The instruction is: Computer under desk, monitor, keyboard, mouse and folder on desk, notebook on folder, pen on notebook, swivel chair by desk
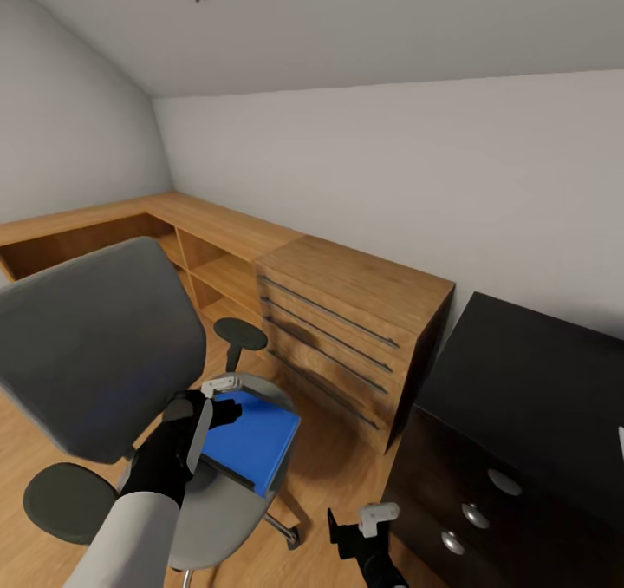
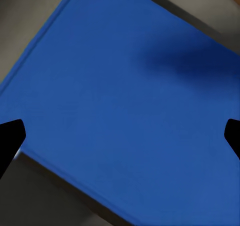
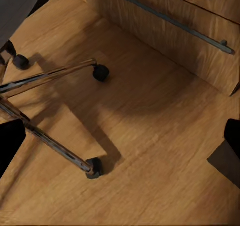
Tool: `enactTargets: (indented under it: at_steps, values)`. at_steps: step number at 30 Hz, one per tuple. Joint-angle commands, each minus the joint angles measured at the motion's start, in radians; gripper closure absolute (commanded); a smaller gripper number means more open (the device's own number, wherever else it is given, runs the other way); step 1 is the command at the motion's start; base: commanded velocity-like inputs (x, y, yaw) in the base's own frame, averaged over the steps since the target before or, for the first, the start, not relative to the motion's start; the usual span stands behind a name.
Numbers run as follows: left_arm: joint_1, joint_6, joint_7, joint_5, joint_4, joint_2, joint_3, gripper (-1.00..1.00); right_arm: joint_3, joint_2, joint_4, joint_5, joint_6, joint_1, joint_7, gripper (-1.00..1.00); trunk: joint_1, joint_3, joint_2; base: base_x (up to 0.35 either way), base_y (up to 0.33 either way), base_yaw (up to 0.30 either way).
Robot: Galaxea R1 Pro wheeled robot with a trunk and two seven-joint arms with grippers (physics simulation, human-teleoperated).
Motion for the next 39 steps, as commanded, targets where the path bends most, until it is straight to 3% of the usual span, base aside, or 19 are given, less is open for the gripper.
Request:
enactTargets:
  at_steps: [1,8,13,16,20,22,24,25,27,28,32,35,39]
  values:
    - [-0.001,0.004,-0.003,-0.007,-0.001,-0.001,0.003,-1.0,0.006,0.0,-0.001,-0.003,-0.003,-0.001,0.008,-1.0,0.004,-0.004,-0.008,0.0,0.0,0.0]
    - [-0.001,0.005,-0.003,-0.007,-0.003,0.0,0.003,-1.0,-0.009,-0.002,-0.003,-0.005,-0.002,-0.001,0.145,-1.0,0.031,-0.026,-0.057,0.0,0.0,0.0]
    - [0.0,0.005,-0.003,-0.008,-0.003,0.0,0.004,-1.0,-0.049,-0.007,-0.043,-0.006,0.001,-0.001,0.181,-1.0,0.05,-0.042,-0.092,0.0,0.0,0.0]
    - [-0.001,0.005,-0.003,-0.007,-0.003,0.0,0.004,-1.0,-0.07,-0.026,-0.091,-0.008,0.017,0.0,0.189,-1.0,0.061,-0.051,-0.113,0.0,0.0,0.0]
    - [-0.001,0.005,-0.003,-0.008,-0.003,0.0,0.004,-1.0,-0.094,-0.087,-0.214,-0.013,0.108,0.0,0.219,-1.0,0.077,-0.064,-0.141,0.0,0.0,0.0]
    - [-0.001,0.005,-0.004,-0.007,-0.004,0.0,0.004,-1.0,-0.1,-0.132,-0.311,-0.046,0.194,0.001,0.259,-1.0,0.084,-0.07,-0.155,0.0,0.0,0.0]
    - [0.0,0.005,-0.004,-0.007,-0.004,0.0,0.004,-1.0,-0.102,-0.165,-0.373,-0.094,0.251,0.005,0.294,-1.0,0.092,-0.076,-0.169,0.0,0.0,0.0]
    - [0.0,0.006,-0.004,-0.007,-0.006,0.0,0.004,-1.0,-0.103,-0.199,-0.43,-0.155,0.299,0.013,0.334,-1.0,0.096,-0.079,-0.176,0.0,0.0,0.0]
    - [0.0,0.006,-0.004,-0.007,-0.012,0.0,0.004,-1.0,-0.103,-0.232,-0.481,-0.218,0.338,0.021,0.373,-1.0,0.104,-0.086,-0.19,0.0,0.0,0.0]
    - [0.0,0.007,-0.005,-0.008,-0.02,0.0,0.003,-1.0,-0.103,-0.265,-0.527,-0.272,0.366,0.027,0.406,-1.0,0.107,-0.089,-0.197,0.0,0.0,0.0]
    - [-0.001,0.008,-0.005,-0.008,-0.039,0.0,0.003,-1.0,-0.101,-0.329,-0.601,-0.345,0.401,0.035,0.451,-1.0,0.123,-0.101,-0.225,0.0,0.0,0.0]
    - [0.0,0.009,-0.005,-0.008,-0.05,0.0,0.003,-1.0,-0.102,-0.352,-0.625,-0.367,0.411,0.036,0.466,-1.0,0.134,-0.111,-0.246,0.0,0.0,0.0]
    - [0.0,0.009,-0.005,-0.009,-0.057,0.001,0.003,-1.0,-0.102,-0.362,-0.631,-0.377,0.414,0.038,0.473,-1.0,0.15,-0.123,-0.274,0.0,0.0,0.0]
